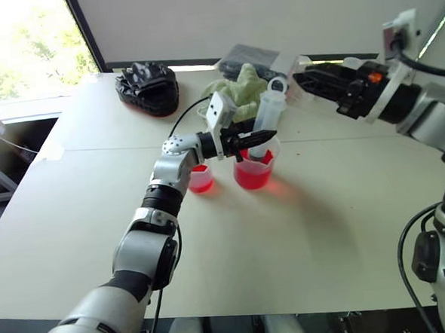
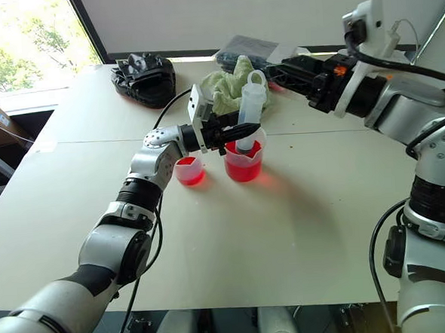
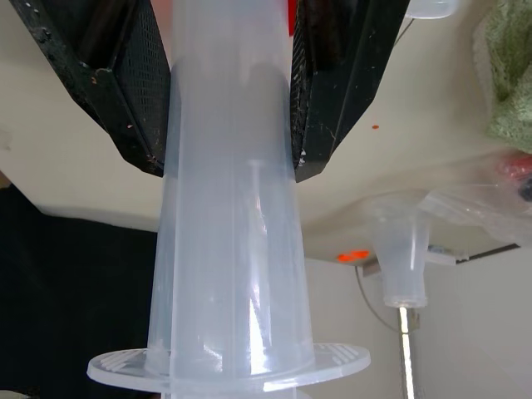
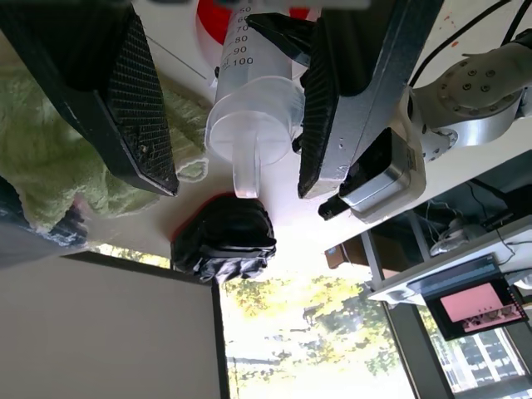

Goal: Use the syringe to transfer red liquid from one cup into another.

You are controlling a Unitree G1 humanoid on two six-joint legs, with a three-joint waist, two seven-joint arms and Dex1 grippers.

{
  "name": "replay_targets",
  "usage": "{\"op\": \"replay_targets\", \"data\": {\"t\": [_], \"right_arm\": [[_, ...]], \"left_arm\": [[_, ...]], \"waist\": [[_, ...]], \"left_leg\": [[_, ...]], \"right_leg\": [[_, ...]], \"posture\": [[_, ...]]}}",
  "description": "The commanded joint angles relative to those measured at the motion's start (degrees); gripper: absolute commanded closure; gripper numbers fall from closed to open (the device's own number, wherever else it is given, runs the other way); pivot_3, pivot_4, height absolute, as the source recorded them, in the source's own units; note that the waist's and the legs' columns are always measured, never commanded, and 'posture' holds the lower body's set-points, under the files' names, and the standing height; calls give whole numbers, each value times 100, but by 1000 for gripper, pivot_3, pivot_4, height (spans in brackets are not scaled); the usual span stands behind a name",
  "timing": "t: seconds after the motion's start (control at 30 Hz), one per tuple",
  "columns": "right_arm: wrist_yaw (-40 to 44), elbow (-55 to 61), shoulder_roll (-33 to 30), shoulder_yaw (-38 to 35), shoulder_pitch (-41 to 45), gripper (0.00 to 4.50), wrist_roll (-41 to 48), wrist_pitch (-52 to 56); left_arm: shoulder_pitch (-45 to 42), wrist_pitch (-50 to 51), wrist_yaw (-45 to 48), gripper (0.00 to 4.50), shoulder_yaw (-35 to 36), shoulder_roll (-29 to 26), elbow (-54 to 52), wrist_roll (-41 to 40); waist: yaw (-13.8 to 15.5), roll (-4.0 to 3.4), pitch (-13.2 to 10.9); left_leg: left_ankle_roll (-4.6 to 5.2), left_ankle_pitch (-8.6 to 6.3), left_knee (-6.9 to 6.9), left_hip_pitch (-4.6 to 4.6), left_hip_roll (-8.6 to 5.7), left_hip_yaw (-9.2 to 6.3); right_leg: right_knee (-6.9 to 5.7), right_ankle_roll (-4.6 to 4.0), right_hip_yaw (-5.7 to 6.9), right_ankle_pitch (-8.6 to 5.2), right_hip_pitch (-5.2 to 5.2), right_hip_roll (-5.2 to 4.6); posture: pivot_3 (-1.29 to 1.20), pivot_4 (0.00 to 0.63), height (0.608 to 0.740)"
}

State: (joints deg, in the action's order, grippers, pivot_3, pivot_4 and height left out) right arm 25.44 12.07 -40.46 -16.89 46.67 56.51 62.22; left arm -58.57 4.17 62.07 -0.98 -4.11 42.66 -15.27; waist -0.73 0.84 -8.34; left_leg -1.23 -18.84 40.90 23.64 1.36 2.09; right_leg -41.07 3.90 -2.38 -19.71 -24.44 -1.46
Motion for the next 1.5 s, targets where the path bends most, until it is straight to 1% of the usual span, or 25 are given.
{"op": "replay_targets", "data": {"t": [0.03, 0.23, 0.43, 0.6, 1.1, 1.3, 1.33, 1.37, 1.4, 1.47, 1.5], "right_arm": [[-78, 197, 32, 28, 182, 2116, 18, -22], [-262, 222, 88, 139, 264, 2116, -69, -45], [-670, 164, 234, 433, 410, 2116, -454, -16], [-752, 168, 340, 551, 424, 2116, -563, 21], [-1094, 64, 478, 872, 512, 2116, -1442, 14], [-1095, 69, 523, 855, 512, 2116, -1580, 56], [-1107, 77, 543, 853, 517, 2645, -1592, 64], [-1128, 88, 568, 848, 518, 2918, -1605, 71], [-1142, 97, 587, 843, 519, 3304, -1615, 78], [-1167, 119, 637, 840, 517, 4312, -1644, 77], [-1176, 131, 665, 836, 518, 4434, -1658, 70]], "left_arm": [[-16, -102, -29, 3138, -9, -8, -210, -10], [40, -80, -44, 3138, -31, -11, -289, -15], [73, -68, -55, 3138, -36, -25, -343, -32], [92, -59, -73, 3138, -34, -37, -385, -35], [143, -34, -97, 3138, -49, -63, -498, -43], [143, -37, -106, 3138, -42, -61, -497, -44], [141, -42, -106, 3138, -43, -60, -493, -43], [142, -42, -109, 3138, -43, -58, -497, -46], [144, -41, -112, 3138, -43, -57, -501, -48], [152, -45, -110, 3138, -45, -53, -515, -43], [153, -48, -108, 3138, -45, -52, -516, -40]], "waist": [[5, 0, 0], [2, 0, 0], [-1, 0, 0], [1, 0, 0], [-8, 0, 0], [-4, 0, 0], [-5, 0, 0], [-5, 0, 0], [-7, 0, 0], [-8, 0, 0], [-8, 0, 0]], "left_leg": [[0, 0, 0, 0, 0, 0], [0, 0, 0, 1, 0, 0], [0, 0, 0, 1, 1, 0], [0, 0, 0, 1, 1, 0], [0, 0, -1, 1, 1, 0], [0, 0, -1, 1, 1, 0], [0, 0, -1, 1, 1, 0], [0, 0, -1, 1, 1, 0], [0, 0, -1, 1, 1, 0], [0, 0, -1, 1, 2, 0], [0, 0, -1, 1, 2, 0]], "right_leg": [[0, 0, 0, 0, 0, 0], [0, 0, 1, 0, 0, -1], [1, 0, 1, 0, 0, 0], [1, 0, 1, 0, 0, 0], [2, 0, 1, 0, 0, 0], [2, 0, 1, 0, 0, 0], [2, 0, 1, 0, 0, -1], [2, 0, 1, 0, 0, -1], [2, 0, 1, 0, 0, 0], [2, 0, 1, 0, 0, 0], [2, 0, 1, 0, 0, 0]], "posture": [[0, 150, 740], [0, 150, 740], [0, 150, 740], [0, 150, 740], [0, 150, 740], [0, 150, 740], [0, 150, 740], [0, 150, 740], [0, 150, 740], [0, 150, 740], [0, 150, 740]]}}
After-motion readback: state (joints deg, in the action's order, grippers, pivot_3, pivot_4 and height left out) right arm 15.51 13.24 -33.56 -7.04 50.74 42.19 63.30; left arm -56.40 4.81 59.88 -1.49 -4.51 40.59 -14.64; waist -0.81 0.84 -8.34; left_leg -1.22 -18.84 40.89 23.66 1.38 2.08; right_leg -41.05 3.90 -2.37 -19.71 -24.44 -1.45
